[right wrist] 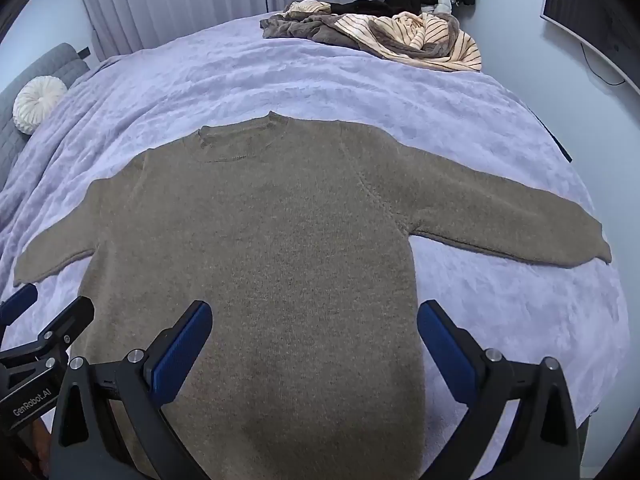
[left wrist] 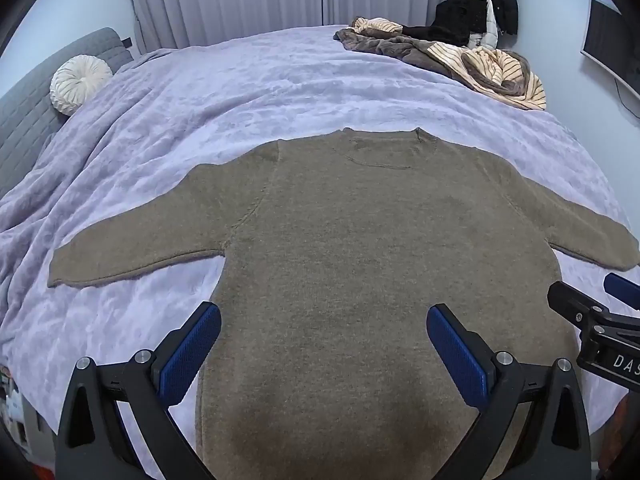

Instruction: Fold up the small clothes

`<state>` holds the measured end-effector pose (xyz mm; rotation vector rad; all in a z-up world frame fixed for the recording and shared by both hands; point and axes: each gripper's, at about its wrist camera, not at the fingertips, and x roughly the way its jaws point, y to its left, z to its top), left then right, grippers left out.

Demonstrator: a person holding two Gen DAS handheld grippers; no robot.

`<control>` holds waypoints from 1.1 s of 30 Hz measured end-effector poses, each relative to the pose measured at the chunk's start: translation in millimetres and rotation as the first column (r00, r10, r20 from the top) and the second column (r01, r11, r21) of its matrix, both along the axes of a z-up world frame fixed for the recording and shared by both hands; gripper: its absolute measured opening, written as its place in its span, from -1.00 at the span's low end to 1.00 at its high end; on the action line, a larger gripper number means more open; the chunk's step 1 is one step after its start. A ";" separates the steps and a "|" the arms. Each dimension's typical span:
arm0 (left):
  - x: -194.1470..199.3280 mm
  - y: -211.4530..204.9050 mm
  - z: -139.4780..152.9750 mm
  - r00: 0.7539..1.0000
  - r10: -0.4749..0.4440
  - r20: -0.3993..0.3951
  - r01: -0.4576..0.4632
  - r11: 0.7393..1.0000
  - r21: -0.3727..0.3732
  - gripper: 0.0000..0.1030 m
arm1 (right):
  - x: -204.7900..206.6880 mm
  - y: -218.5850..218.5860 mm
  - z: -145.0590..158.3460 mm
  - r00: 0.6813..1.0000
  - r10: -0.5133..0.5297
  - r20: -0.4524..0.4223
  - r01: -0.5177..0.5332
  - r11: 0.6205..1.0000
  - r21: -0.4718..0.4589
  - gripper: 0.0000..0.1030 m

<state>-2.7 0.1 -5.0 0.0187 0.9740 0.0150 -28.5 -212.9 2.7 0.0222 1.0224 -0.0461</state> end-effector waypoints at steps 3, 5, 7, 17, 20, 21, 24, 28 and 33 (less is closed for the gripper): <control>-1.4 -1.5 0.9 1.000 -0.001 -0.001 0.001 1.000 0.003 1.00 | -0.8 3.1 -0.9 1.000 0.007 -0.001 -0.007 1.000 -0.009 0.98; -1.4 -0.9 0.5 1.000 0.003 -0.003 -0.003 1.000 0.004 1.00 | -2.4 4.6 -1.1 1.000 0.011 0.002 -0.011 1.000 -0.014 0.98; -2.4 0.4 -0.6 1.000 0.007 0.000 -0.007 1.000 0.003 1.00 | -2.2 5.0 -1.2 1.000 0.013 0.001 -0.013 1.000 -0.015 0.98; -7.5 -1.6 0.0 1.000 0.006 -0.005 -0.006 1.000 -0.002 1.00 | -3.0 5.6 -2.2 1.000 0.013 0.002 -0.013 1.000 -0.013 0.98; -7.8 -1.6 1.1 1.000 0.012 -0.010 -0.012 1.000 -0.005 1.00 | -3.8 6.4 -1.9 1.000 0.016 0.005 -0.016 1.000 -0.017 0.98; -7.3 -1.8 1.8 1.000 0.014 -0.011 -0.014 1.000 -0.005 1.00 | -4.7 6.7 -1.2 1.000 0.015 0.006 -0.015 1.000 -0.016 0.98; -8.5 -0.2 3.0 1.000 0.023 -0.009 -0.024 1.000 -0.009 1.00 | -5.4 6.7 0.4 1.000 0.014 0.008 -0.014 1.000 -0.014 0.98; -8.6 2.8 2.8 0.999 0.033 -0.012 -0.033 0.999 -0.012 1.00 | -5.0 6.5 0.4 1.000 0.015 0.007 -0.015 1.000 -0.014 0.98; -7.7 3.8 2.3 0.999 0.039 -0.017 -0.039 0.999 -0.009 1.00 | -5.9 7.6 1.2 1.000 0.014 0.007 -0.014 1.000 -0.010 0.98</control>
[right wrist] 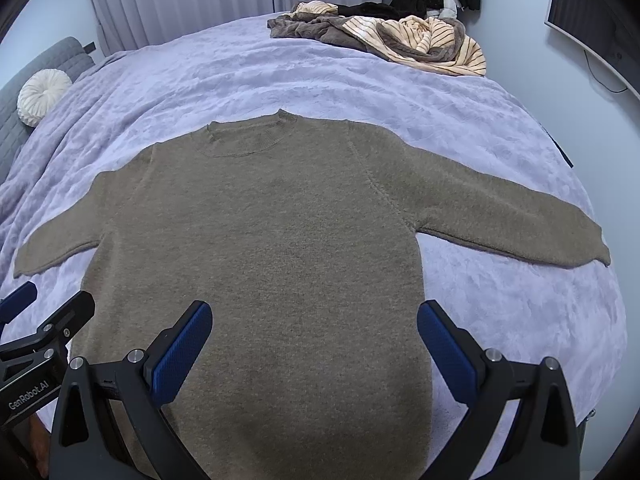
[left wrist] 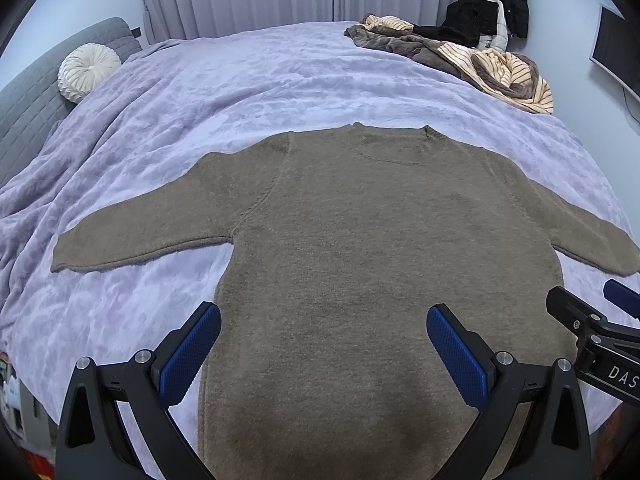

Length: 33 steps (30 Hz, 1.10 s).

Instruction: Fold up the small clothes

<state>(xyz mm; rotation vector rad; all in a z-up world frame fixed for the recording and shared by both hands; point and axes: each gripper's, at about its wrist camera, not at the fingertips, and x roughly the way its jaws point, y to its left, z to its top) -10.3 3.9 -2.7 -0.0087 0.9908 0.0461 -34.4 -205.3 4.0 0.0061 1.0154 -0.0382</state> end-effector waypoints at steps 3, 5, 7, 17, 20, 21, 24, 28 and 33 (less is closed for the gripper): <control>1.1 0.6 -0.1 1.000 0.006 -0.002 -0.006 1.000 -0.002 1.00 | 0.0 0.2 -0.3 1.000 0.001 0.000 -0.001 1.000 -0.001 0.98; 1.0 1.8 -0.5 1.000 0.008 -0.003 -0.008 1.000 -0.007 1.00 | -0.1 0.2 -0.5 1.000 0.001 0.000 -0.001 1.000 -0.002 0.98; 0.9 2.0 -1.0 1.000 0.009 -0.005 -0.009 1.000 -0.009 1.00 | 0.0 0.3 -0.8 1.000 -0.002 -0.001 0.002 1.000 -0.002 0.98; 3.3 1.3 -3.6 1.000 0.005 -0.015 -0.005 1.000 -0.012 1.00 | 3.1 4.0 -4.8 1.000 0.002 -0.014 -0.002 1.000 0.002 0.98; 5.3 0.8 -4.1 1.000 0.004 -0.018 -0.004 1.000 -0.010 1.00 | 3.8 3.8 -5.3 1.000 0.001 -0.015 -0.001 1.000 0.004 0.98; 6.1 0.9 -4.2 1.000 0.004 -0.019 -0.005 1.000 -0.011 1.00 | 5.0 3.2 -5.5 1.000 0.001 -0.017 -0.001 1.000 0.005 0.98; 7.4 0.7 -5.4 1.000 0.005 -0.022 -0.005 1.000 -0.013 1.00 | 6.8 3.3 -6.8 1.000 0.002 -0.020 -0.002 1.000 0.002 0.98; 12.1 -0.5 -9.0 1.000 0.003 -0.031 -0.004 1.000 -0.009 1.00 | 11.0 2.7 -8.5 1.000 0.002 -0.028 -0.002 1.000 -0.001 0.98; 18.9 -2.3 -14.8 0.999 0.001 -0.046 -0.001 1.000 -0.010 1.00 | 18.1 1.1 -13.5 0.999 0.001 -0.043 -0.001 1.000 -0.002 0.98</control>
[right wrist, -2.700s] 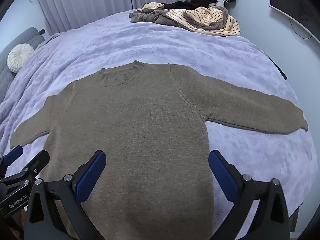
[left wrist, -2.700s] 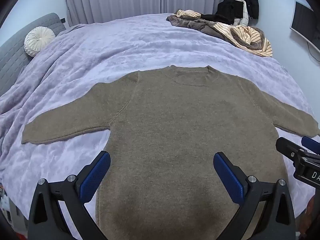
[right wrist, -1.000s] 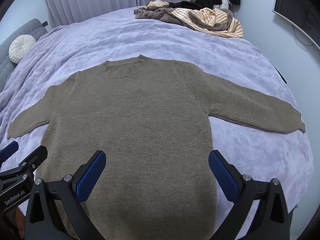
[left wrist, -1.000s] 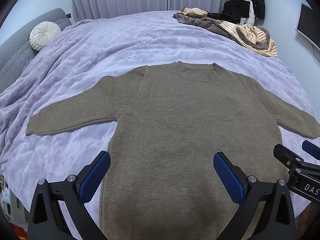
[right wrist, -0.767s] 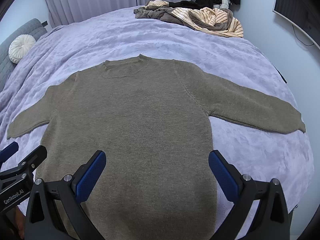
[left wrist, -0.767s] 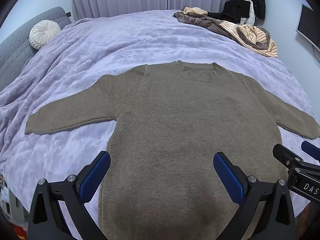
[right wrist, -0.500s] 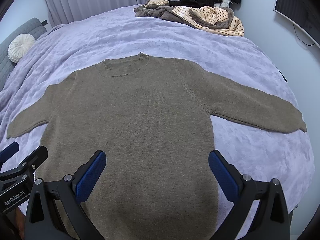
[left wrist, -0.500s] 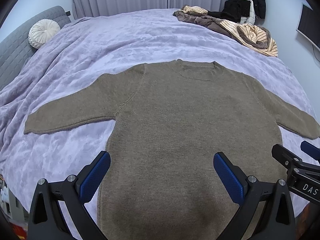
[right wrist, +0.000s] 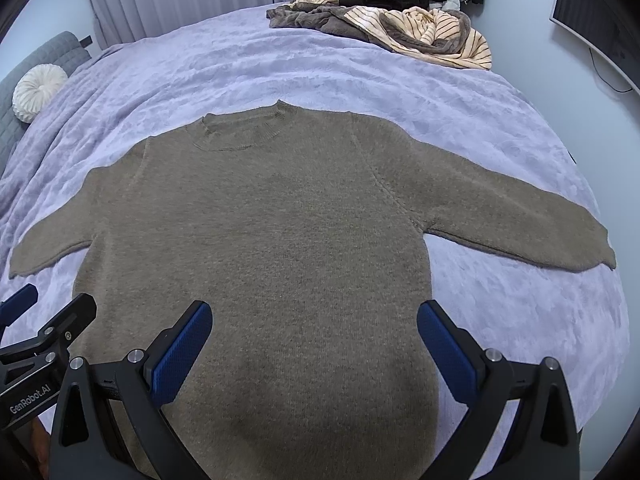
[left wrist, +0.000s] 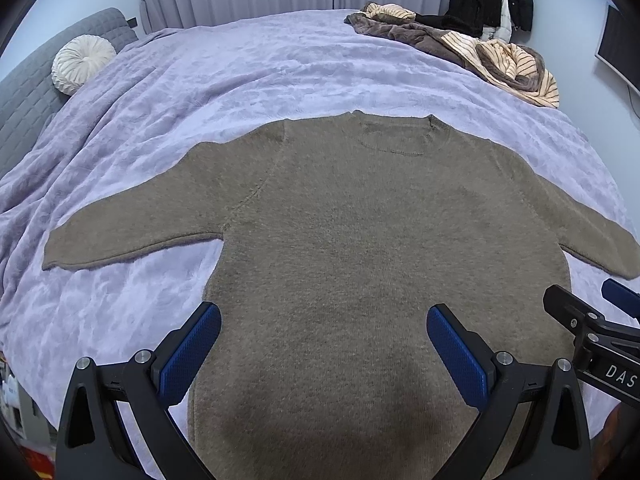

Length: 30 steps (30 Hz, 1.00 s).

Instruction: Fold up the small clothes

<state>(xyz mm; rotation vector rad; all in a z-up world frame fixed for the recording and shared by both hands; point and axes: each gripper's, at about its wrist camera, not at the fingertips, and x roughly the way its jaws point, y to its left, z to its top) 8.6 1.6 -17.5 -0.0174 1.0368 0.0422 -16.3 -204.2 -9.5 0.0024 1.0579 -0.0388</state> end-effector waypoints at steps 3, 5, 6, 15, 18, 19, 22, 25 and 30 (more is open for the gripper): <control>4.3 -1.2 -4.5 1.000 -0.001 -0.012 0.001 1.000 0.001 1.00 | 5.2 -1.9 -4.0 1.000 -0.002 -0.012 0.002 1.000 -0.001 0.98; 8.0 -2.5 -7.9 1.000 -0.003 -0.021 0.003 1.000 0.001 1.00 | 8.6 -3.3 -7.4 1.000 -0.004 -0.021 0.004 1.000 -0.002 0.98; 9.9 -3.2 -9.7 1.000 -0.004 -0.026 0.004 1.000 0.002 1.00 | 9.6 -3.7 -8.6 1.000 -0.004 -0.025 0.004 1.000 -0.001 0.98; 27.8 -5.5 -23.8 0.998 -0.004 -0.065 0.004 1.000 0.001 1.00 | 26.6 -6.6 -20.0 0.998 -0.012 -0.063 0.012 1.000 -0.008 0.98; 34.7 -5.0 -27.8 0.997 -0.002 -0.077 0.002 1.000 -0.004 1.00 | 32.3 -7.1 -23.5 0.997 -0.014 -0.075 0.013 1.000 -0.008 0.98; 36.2 -4.6 -28.7 0.997 -0.002 -0.081 0.002 1.000 -0.004 1.00 | 34.4 -6.8 -24.5 0.997 -0.014 -0.078 0.013 1.000 -0.009 0.98; 41.2 -5.0 -31.9 0.996 -0.003 -0.090 0.003 1.000 -0.001 1.00 | 40.9 -7.2 -28.2 0.996 -0.016 -0.089 0.015 1.000 -0.009 0.98; 45.7 -4.9 -34.9 0.995 -0.004 -0.098 0.004 1.000 -0.004 1.00 | 46.1 -7.3 -30.9 0.995 -0.018 -0.098 0.017 1.000 -0.011 0.98; 51.9 -4.8 -39.8 0.994 -0.007 -0.112 0.006 1.000 -0.010 1.00 | 53.4 -6.9 -34.7 0.994 -0.020 -0.107 0.019 1.000 -0.015 0.98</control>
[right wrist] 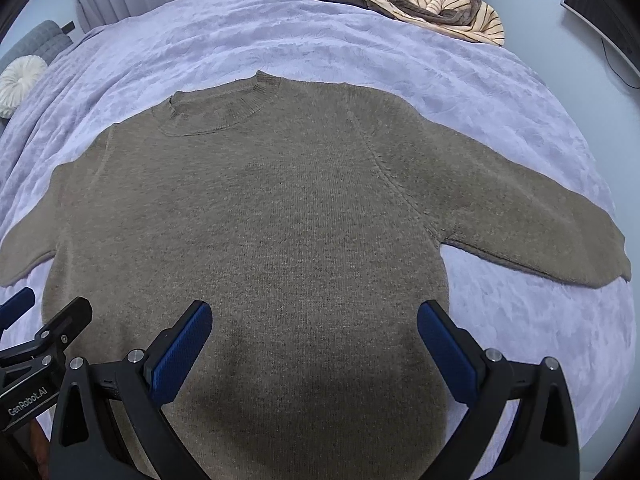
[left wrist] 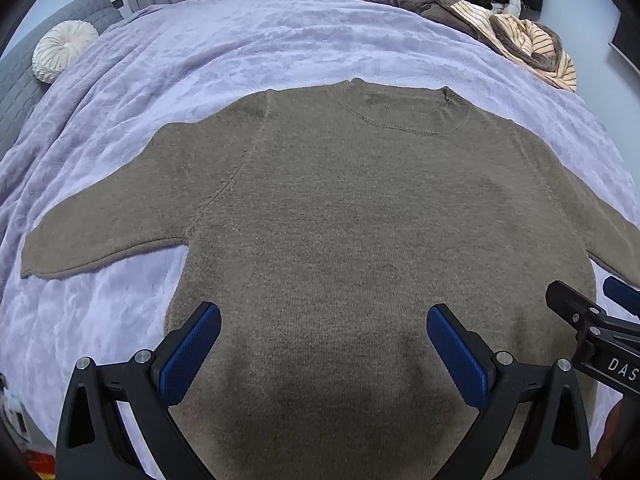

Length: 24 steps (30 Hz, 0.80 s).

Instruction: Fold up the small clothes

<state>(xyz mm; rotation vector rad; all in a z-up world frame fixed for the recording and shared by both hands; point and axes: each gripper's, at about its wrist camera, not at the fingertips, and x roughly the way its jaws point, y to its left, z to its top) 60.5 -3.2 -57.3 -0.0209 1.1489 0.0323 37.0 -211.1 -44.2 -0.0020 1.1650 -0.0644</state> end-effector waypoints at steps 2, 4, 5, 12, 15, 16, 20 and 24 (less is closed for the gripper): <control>2.4 0.1 -1.3 1.000 -0.001 -0.003 0.001 1.000 0.000 1.00 | 2.4 0.7 -1.2 1.000 0.001 -0.004 -0.001 1.000 -0.001 0.98; 4.6 0.8 -2.4 1.000 0.000 -0.006 0.000 1.000 -0.002 1.00 | 4.7 1.7 -2.1 1.000 0.002 -0.007 -0.002 1.000 -0.005 0.98; 5.7 1.4 -2.8 1.000 0.001 -0.007 -0.001 1.000 -0.004 1.00 | 6.0 2.1 -2.6 1.000 0.002 -0.009 -0.002 1.000 -0.006 0.98; 13.5 3.7 -7.5 1.000 0.006 -0.017 -0.006 1.000 -0.012 1.00 | 12.8 3.6 -6.3 1.000 0.001 -0.019 -0.001 1.000 -0.009 0.98; 16.5 5.4 -9.1 1.000 0.003 -0.021 -0.003 1.000 -0.013 1.00 | 15.8 3.9 -7.3 1.000 0.000 -0.025 0.000 1.000 -0.013 0.98; 18.0 6.2 -9.5 1.000 0.003 -0.022 -0.004 1.000 -0.013 1.00 | 16.9 4.0 -7.5 1.000 0.000 -0.026 -0.001 1.000 -0.014 0.98; 21.7 10.4 -10.7 1.000 0.010 -0.025 -0.010 1.000 -0.021 1.00 | 19.9 4.7 -8.0 1.000 0.001 -0.027 -0.002 1.000 -0.019 0.98; 23.6 17.8 -11.0 1.000 0.021 -0.022 -0.021 0.999 -0.026 1.00 | 21.9 6.7 -9.1 1.000 0.003 -0.028 -0.003 1.000 -0.016 0.98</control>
